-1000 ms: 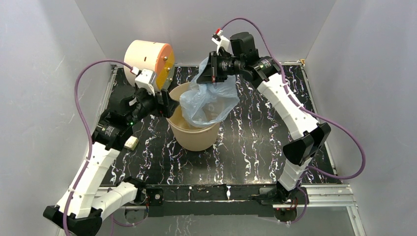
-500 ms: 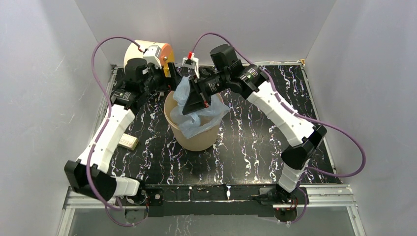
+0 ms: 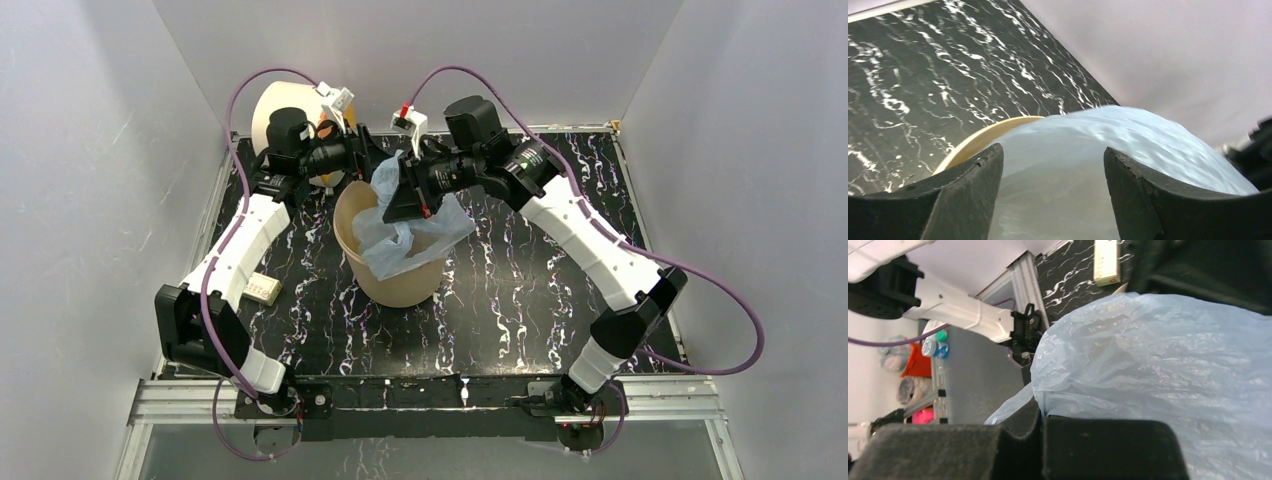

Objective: Put the trash bags into the trash bin

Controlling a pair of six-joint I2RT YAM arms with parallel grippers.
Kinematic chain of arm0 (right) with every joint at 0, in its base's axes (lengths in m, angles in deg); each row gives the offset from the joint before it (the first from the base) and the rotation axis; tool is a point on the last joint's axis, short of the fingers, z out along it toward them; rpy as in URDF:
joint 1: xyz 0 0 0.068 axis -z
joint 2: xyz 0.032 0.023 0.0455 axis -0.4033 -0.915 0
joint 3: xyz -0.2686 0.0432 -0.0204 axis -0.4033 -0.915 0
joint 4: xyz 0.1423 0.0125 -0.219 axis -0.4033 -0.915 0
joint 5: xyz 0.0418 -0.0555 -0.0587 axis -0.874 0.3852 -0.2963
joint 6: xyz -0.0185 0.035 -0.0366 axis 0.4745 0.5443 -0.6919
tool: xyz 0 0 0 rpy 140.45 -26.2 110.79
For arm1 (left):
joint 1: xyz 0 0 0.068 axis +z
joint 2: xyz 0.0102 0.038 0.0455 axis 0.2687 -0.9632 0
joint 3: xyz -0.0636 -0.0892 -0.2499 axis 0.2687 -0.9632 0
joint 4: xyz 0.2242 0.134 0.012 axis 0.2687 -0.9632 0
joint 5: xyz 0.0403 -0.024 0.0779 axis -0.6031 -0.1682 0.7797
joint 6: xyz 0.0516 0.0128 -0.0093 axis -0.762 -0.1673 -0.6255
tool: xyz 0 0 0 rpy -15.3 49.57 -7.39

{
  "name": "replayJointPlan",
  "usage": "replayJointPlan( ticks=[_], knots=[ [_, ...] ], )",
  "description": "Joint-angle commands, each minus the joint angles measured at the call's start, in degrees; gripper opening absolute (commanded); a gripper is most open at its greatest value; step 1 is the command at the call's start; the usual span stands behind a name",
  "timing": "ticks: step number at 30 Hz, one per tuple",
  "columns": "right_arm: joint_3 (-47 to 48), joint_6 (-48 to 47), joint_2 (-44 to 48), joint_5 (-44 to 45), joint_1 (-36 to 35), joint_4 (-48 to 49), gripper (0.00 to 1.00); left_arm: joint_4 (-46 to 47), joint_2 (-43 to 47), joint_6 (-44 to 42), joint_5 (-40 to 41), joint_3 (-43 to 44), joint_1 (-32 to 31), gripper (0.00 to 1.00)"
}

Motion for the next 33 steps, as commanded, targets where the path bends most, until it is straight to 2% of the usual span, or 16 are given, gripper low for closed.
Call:
replayJointPlan(
  ticks=[1, 3, 7, 9, 15, 18, 23, 25, 27, 31, 33],
  knots=[
    [-0.85, 2.90, 3.77, 5.33, 0.69, 7.11, 0.00, -4.45, 1.03, -6.98, -13.56, 1.68, 0.01, 0.67],
    [-0.97, 3.93, 4.18, 6.51, 1.03, 8.18, 0.00, -9.51, 0.71, -10.20, -14.43, 2.70, -0.02, 0.56],
    [-2.48, 7.15, 6.18, 13.39, 2.08, 10.91, 0.00, -21.66, 0.74, -18.11, -10.59, 3.44, -0.03, 0.49],
    [-3.62, 8.74, 6.93, 16.02, 2.77, 12.08, 0.00, -25.10, 0.93, -20.26, -9.46, 2.59, -0.01, 0.42],
    [-3.34, 10.97, 4.93, 19.06, 3.35, 10.61, 0.00, -29.87, 3.85, -23.12, -4.28, -1.06, -0.03, 0.39],
    [-1.58, 11.68, 2.90, 21.40, 3.43, 8.78, 0.00, -32.18, 5.07, -24.43, -1.10, -0.98, -0.04, 0.33],
    [0.10, 11.57, 1.02, 13.61, 3.44, 9.19, 0.00, -28.06, 9.85, -20.65, 11.75, -0.71, 0.11, 0.44],
    [-1.91, 11.34, 2.02, 8.08, 3.44, 11.71, 0.00, -25.45, 10.83, -18.12, 17.03, -0.25, 0.04, 0.62],
    [-3.78, 11.19, 3.17, 3.40, 3.42, 13.68, 0.00, -23.44, 11.02, -15.28, 22.00, 0.65, 0.40, 0.71],
    [-5.84, 10.56, 4.35, -4.37, 3.43, 15.55, 0.00, -15.88, 9.84, -8.18, 23.53, 1.66, 2.31, 0.76],
    [-5.77, 10.38, 3.86, -8.48, 3.36, 15.52, 0.00, -10.61, 7.52, -5.13, 18.17, 2.77, 2.41, 0.77]
  ],
)
